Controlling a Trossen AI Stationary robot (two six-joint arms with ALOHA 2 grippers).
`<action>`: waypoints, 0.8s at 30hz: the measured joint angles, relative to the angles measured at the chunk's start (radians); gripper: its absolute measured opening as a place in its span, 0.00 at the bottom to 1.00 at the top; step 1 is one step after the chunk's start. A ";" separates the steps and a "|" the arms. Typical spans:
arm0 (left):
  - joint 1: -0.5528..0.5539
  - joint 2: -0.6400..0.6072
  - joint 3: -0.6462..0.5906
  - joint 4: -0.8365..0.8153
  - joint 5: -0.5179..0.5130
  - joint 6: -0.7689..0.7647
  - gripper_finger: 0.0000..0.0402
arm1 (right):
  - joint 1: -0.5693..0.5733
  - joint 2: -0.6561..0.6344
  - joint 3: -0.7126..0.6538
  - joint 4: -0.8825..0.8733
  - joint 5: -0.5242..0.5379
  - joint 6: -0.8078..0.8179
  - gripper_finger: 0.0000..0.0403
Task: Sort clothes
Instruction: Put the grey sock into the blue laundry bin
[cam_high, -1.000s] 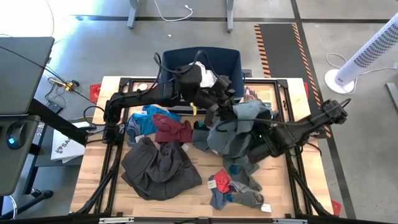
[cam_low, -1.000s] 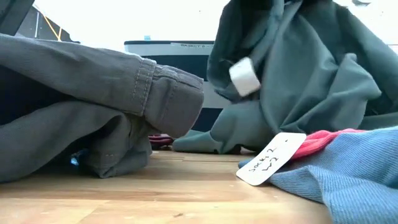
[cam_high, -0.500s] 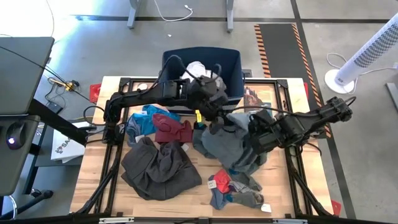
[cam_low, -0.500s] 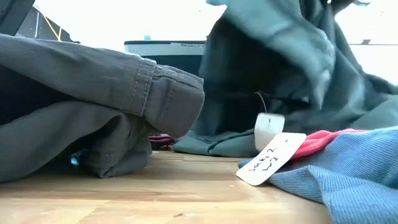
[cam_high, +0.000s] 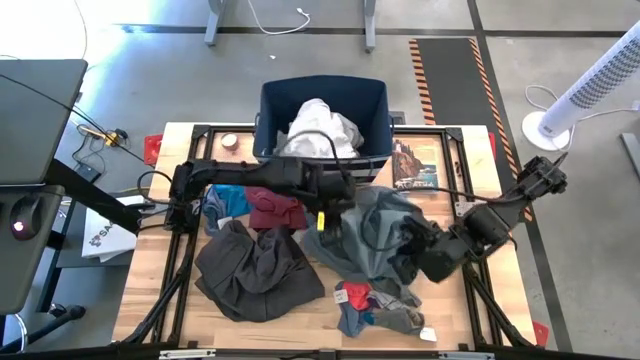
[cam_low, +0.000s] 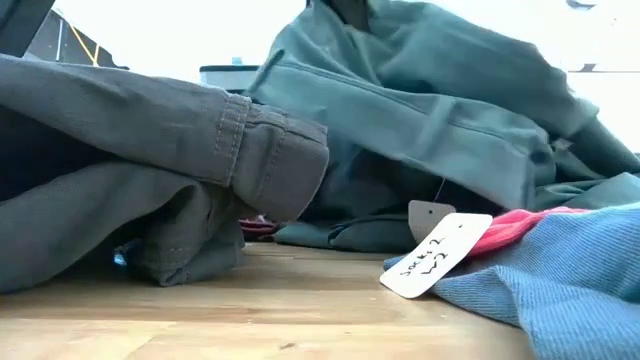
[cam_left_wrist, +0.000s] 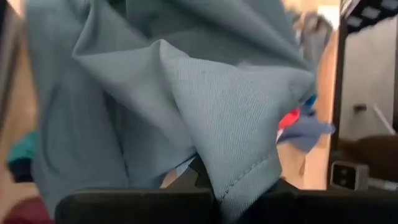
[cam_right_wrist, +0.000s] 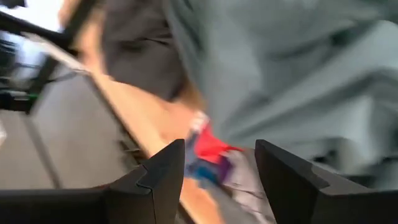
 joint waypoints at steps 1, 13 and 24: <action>-0.005 0.000 -0.032 0.021 0.001 0.001 0.00 | 0.017 0.004 0.000 0.025 0.013 0.001 0.48; -0.008 -0.001 -0.298 0.119 0.042 -0.012 0.02 | 0.210 0.113 -0.113 0.057 -0.051 0.300 0.48; -0.032 -0.001 -0.298 0.494 0.187 -0.188 0.35 | 0.250 0.112 -0.328 0.200 -0.123 0.535 0.48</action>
